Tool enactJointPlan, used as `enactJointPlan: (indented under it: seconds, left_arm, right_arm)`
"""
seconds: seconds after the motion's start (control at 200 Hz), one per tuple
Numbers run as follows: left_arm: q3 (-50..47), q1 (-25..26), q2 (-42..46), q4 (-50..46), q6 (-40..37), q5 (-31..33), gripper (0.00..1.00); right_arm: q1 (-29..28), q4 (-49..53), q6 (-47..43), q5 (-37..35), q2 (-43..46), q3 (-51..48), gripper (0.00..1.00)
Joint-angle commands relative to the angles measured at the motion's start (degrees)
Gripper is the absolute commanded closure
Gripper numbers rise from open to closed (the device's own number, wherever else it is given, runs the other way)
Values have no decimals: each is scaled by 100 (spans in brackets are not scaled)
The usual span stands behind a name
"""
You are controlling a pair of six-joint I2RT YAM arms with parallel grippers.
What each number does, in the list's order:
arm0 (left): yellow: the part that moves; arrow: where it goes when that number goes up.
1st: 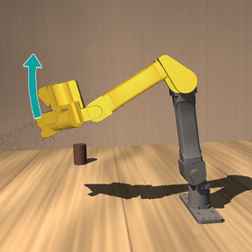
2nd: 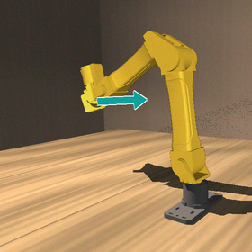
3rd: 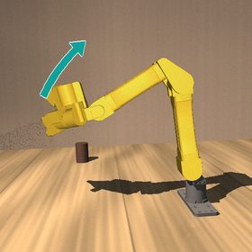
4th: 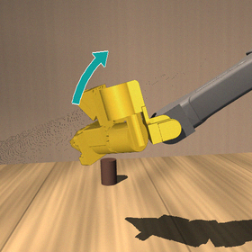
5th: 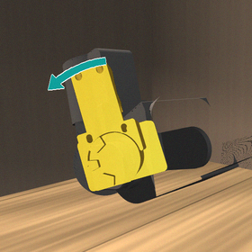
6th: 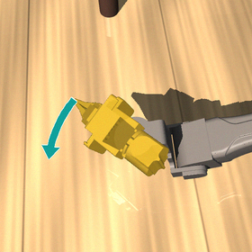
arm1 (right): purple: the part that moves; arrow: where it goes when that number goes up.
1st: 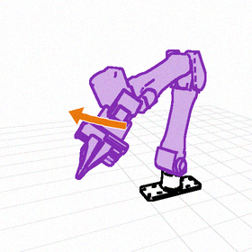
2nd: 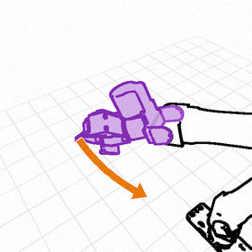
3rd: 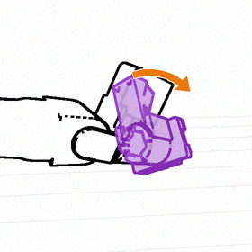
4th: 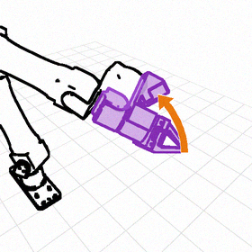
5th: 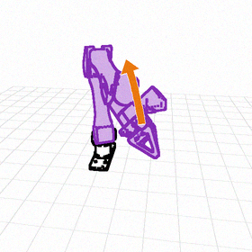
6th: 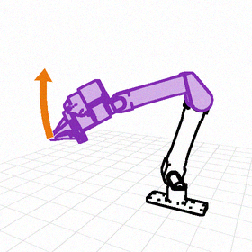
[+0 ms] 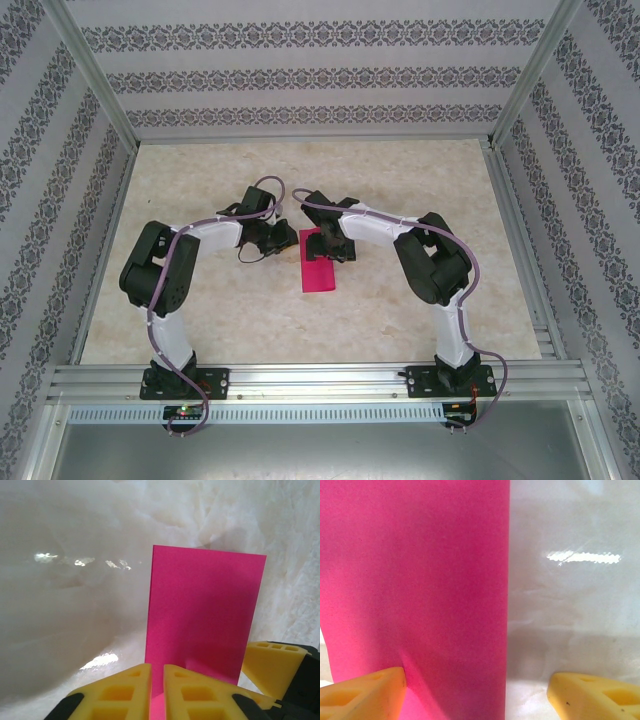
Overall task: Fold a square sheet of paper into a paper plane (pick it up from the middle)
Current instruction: Hold the square sheet of paper at the center of the table.
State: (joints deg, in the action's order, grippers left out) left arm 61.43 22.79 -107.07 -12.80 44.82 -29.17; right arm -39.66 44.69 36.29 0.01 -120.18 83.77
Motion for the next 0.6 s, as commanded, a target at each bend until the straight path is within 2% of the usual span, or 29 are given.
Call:
enactJointPlan:
  seconds: [0.0,0.185,0.594]
  left_arm:
    - [143,123,-190,253,78,-268,90]
    - [169,147,-309,386,153,-427,97]
    - [181,171,-446,430,203,-441,98]
  right_arm:
    - [-8,-540,-54,315,-1012,-431,21]
    - [27,-533,-17,342,-1043,-431,22]
    - [31,-556,-15,402,-1070,-440,22]
